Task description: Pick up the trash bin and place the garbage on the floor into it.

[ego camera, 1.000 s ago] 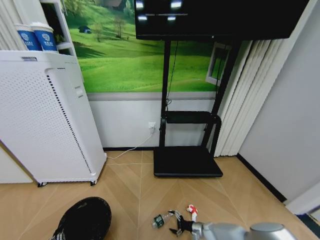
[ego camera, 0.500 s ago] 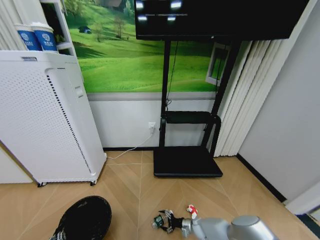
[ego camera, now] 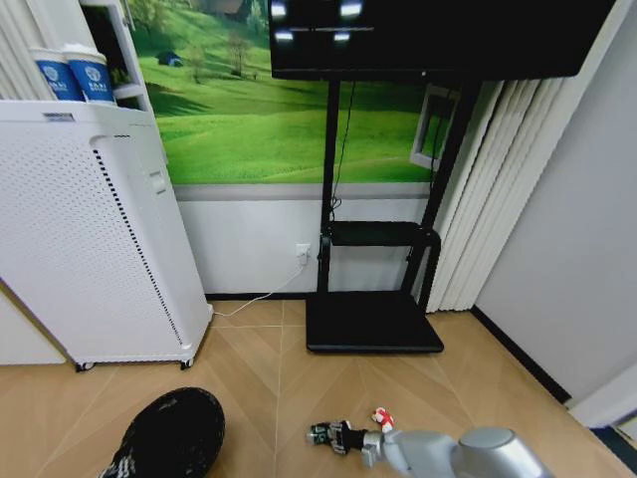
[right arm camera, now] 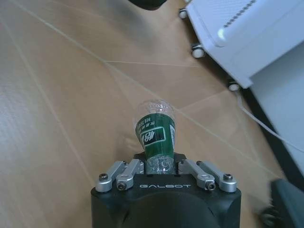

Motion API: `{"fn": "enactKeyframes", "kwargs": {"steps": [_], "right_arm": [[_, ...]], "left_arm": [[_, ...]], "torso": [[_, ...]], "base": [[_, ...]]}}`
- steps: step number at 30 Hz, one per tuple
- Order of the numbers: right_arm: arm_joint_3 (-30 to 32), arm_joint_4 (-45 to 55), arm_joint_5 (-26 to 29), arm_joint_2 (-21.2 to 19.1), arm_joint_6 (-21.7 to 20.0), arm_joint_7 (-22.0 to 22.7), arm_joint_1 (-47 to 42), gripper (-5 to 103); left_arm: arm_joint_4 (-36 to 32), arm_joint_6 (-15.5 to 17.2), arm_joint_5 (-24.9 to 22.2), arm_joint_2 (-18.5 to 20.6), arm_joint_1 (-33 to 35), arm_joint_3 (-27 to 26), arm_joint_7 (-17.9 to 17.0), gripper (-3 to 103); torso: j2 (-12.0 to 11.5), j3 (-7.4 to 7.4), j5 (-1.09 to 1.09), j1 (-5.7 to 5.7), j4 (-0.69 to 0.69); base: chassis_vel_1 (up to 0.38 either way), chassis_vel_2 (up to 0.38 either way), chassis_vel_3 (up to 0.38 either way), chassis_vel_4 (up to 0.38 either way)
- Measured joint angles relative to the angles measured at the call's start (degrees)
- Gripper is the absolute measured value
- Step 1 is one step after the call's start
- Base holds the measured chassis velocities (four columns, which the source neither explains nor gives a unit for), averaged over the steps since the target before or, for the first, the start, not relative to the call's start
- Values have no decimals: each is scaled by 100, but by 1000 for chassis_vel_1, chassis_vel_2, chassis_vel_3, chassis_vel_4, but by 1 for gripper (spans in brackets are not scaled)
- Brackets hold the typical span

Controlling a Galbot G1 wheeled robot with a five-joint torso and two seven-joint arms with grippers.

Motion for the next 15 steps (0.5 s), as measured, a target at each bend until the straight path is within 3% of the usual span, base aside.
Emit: {"fn": "enactKeyframes", "kwargs": {"steps": [5,7,8,11,14,15], "right_arm": [[311,573,-84,-463,8,75,231,24],[678,1331,-9,-854,-45,123,490,24],[678,1331,-9,-854,-45,123,490,24],[1084,2063,-37,-1166,-87,171,707,24],[1206,2358,-40,-1269,-124,209,740,24],[1406,2642,-59,-1380,-156,234,718,24]], "left_arm": [[28,150,-262,421,-227,-35,-147,7],[123,328,-588,1037,-588,76,-226,7],[123,328,-588,1037,-588,76,-226,7],[404,490,-1105,2000,-1370,591,-125,7],[566,521,-1294,2321,-1819,932,-91,7],[802,564,-1529,2637,-2442,1376,-77,7]], "torso": [[0,0,0,0,-1],[0,1,-1,0,-1],[0,1,-1,0,-1],[0,1,-1,0,2],[0,1,-4,1,0],[-1,1,-1,1,-1]], "base": [[0,0,0,0],[0,0,0,0],[0,0,0,0],[0,0,0,0],[0,0,0,0],[0,0,0,0]]}}
